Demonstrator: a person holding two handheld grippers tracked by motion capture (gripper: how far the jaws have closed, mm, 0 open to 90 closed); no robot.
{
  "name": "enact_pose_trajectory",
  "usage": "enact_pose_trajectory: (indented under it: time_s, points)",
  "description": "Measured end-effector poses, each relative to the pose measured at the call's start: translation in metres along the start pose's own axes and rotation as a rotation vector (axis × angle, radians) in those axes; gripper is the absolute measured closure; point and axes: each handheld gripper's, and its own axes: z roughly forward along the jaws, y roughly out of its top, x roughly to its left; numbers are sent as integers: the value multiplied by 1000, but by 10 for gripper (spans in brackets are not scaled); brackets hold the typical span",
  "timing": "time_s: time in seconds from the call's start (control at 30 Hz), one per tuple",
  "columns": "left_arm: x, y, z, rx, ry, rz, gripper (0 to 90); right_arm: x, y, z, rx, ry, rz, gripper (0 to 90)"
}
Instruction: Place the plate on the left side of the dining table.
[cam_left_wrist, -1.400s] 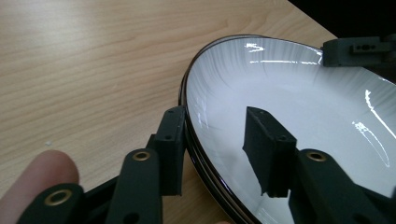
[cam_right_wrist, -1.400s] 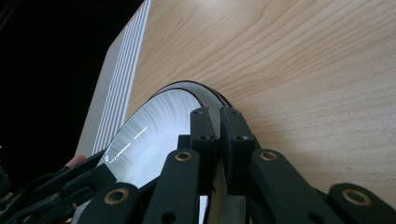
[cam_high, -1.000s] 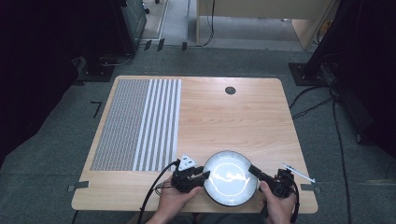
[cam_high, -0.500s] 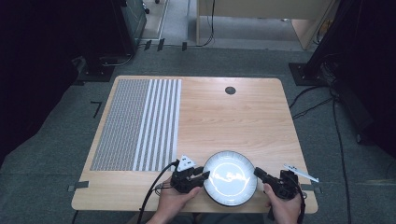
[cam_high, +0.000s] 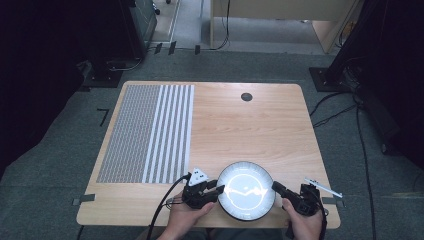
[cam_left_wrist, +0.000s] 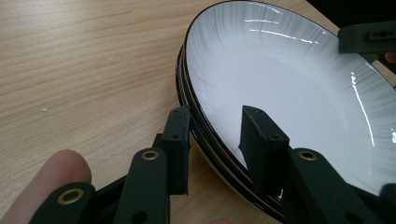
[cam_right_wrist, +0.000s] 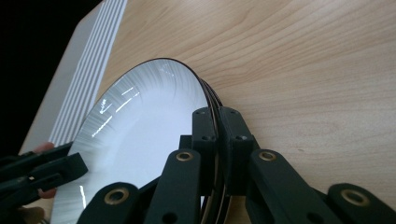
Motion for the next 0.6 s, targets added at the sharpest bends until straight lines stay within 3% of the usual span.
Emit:
enact_pose_trajectory:
  time_s: [0.07,0.23,0.27,0.37,0.5,0.6]
  points:
    - [0,0,0,0,3,0,639,-2,1,0,1,14,33,857]
    - [-1,0,0,-1,8,-1,643,-1,0,2,-1,17,36,838]
    - [-1,0,0,-1,3,-5,638,0,0,3,19,41,45,836]
    - [0,2,-1,-3,-5,-11,636,0,-1,7,30,49,67,836]
    - [0,2,-1,-10,-7,-11,632,4,-4,13,57,29,29,822]
    - [0,1,-1,-12,-6,-14,633,4,-3,13,64,31,32,821]
